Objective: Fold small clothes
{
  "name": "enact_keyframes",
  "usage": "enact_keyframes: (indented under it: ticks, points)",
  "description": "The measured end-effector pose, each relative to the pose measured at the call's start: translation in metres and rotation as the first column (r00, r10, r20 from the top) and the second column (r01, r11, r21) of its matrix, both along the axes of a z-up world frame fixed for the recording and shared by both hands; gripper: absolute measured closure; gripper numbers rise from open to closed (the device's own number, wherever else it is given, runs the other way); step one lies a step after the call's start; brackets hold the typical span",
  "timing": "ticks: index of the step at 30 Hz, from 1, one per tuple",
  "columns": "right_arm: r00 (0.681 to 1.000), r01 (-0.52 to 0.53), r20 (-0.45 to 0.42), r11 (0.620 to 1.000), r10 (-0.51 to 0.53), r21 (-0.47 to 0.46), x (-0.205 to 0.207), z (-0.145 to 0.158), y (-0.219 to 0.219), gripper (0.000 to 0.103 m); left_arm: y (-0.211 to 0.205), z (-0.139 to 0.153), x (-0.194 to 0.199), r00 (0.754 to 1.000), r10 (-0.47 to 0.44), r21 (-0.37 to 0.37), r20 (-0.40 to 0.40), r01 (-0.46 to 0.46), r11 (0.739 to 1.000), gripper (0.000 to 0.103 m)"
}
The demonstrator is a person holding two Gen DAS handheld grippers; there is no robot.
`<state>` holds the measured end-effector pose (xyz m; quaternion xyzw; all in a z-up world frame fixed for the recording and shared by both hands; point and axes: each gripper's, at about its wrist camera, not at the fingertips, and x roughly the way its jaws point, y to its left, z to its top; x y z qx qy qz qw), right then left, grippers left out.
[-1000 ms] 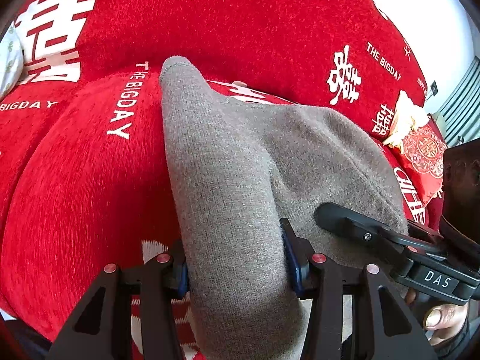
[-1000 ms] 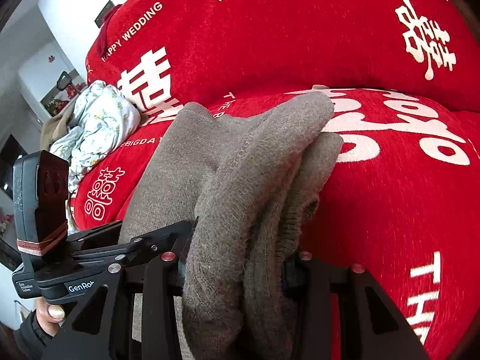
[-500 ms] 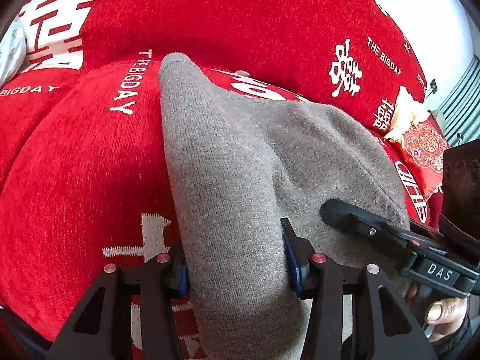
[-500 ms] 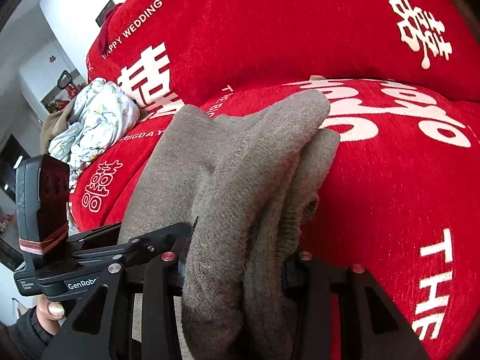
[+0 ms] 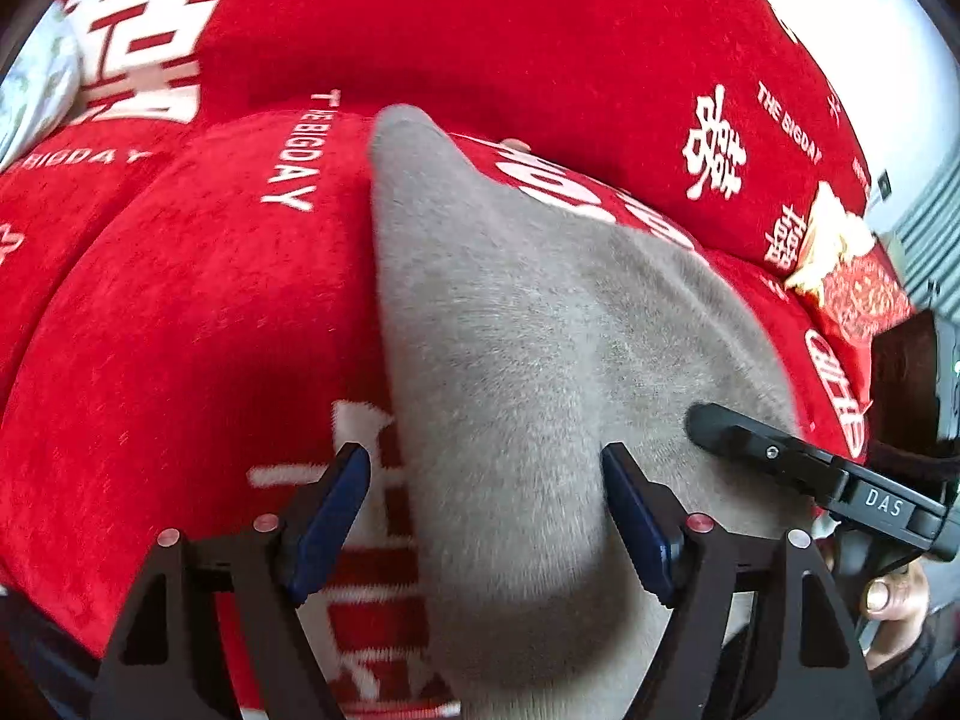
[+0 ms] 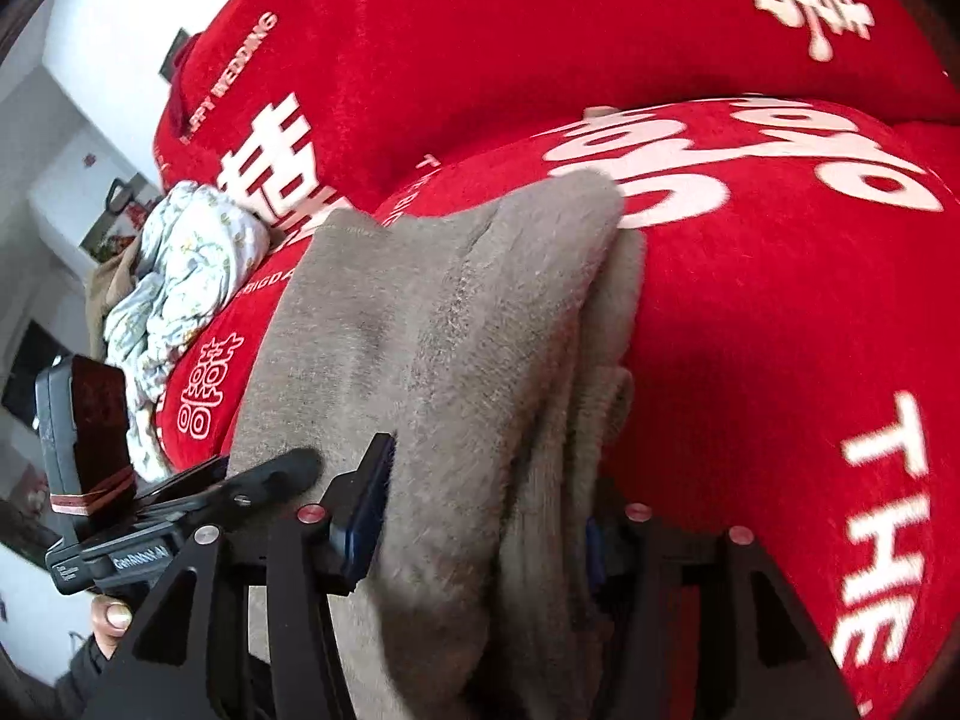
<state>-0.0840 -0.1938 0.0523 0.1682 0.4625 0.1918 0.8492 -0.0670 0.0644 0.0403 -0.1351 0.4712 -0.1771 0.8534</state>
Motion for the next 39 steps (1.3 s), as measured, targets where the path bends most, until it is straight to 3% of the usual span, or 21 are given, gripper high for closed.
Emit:
enact_keyframes:
  ticks: [2, 5, 9, 11, 15, 21, 25, 29, 36, 39]
  points:
    - [0.999, 0.012, 0.052, 1.000, -0.011, -0.018, -0.013, 0.011, -0.003, 0.045, 0.007, 0.008, -0.009, 0.999, 0.026, 0.008, 0.032, -0.026, 1.000, 0.024]
    - [0.989, 0.016, 0.149, 0.998, -0.005, -0.069, -0.041, 0.029, -0.001, 0.030, 0.015, 0.019, -0.027, 0.995, 0.058, 0.062, 0.079, -0.063, 0.996, 0.024]
    - [0.959, -0.036, 0.275, 0.995, 0.061, -0.096, -0.084, 0.048, 0.011, 0.028, 0.015, 0.022, -0.049, 0.992, 0.052, 0.121, 0.114, -0.066, 0.990, 0.024]
    - [0.937, -0.092, 0.325, 0.988, 0.127, -0.121, -0.103, 0.052, 0.023, 0.027, 0.015, 0.020, -0.059, 0.991, 0.047, 0.116, 0.122, -0.062, 0.991, 0.024]
    - [0.940, -0.162, 0.272, 0.972, 0.204, -0.168, -0.108, 0.035, 0.041, 0.026, 0.008, 0.010, -0.065, 0.993, 0.030, 0.142, 0.113, -0.046, 0.989, 0.023]
    - [0.984, -0.109, 0.129, 0.985, 0.126, -0.135, -0.088, -0.012, 0.026, 0.026, 0.008, -0.002, -0.063, 0.995, 0.036, 0.176, 0.093, -0.052, 0.983, 0.011]
    - [0.973, -0.114, 0.192, 0.989, 0.130, -0.092, -0.091, 0.008, 0.021, 0.026, 0.012, 0.016, -0.058, 0.992, 0.034, 0.124, 0.123, -0.050, 0.991, 0.011]
    - [0.960, -0.109, 0.246, 0.988, 0.132, -0.106, -0.069, 0.035, 0.025, 0.026, 0.007, 0.028, -0.023, 0.990, 0.047, 0.192, 0.130, -0.071, 0.979, 0.011]
    - [0.977, -0.104, 0.167, 0.983, 0.129, -0.148, -0.003, 0.024, 0.033, 0.026, -0.018, 0.011, 0.024, 0.995, 0.022, 0.351, 0.094, -0.054, 0.935, 0.011]
    - [0.984, -0.094, 0.137, 0.985, 0.114, -0.144, 0.014, 0.014, 0.027, 0.026, -0.023, 0.004, 0.034, 0.997, 0.004, 0.352, 0.082, -0.032, 0.936, 0.011]
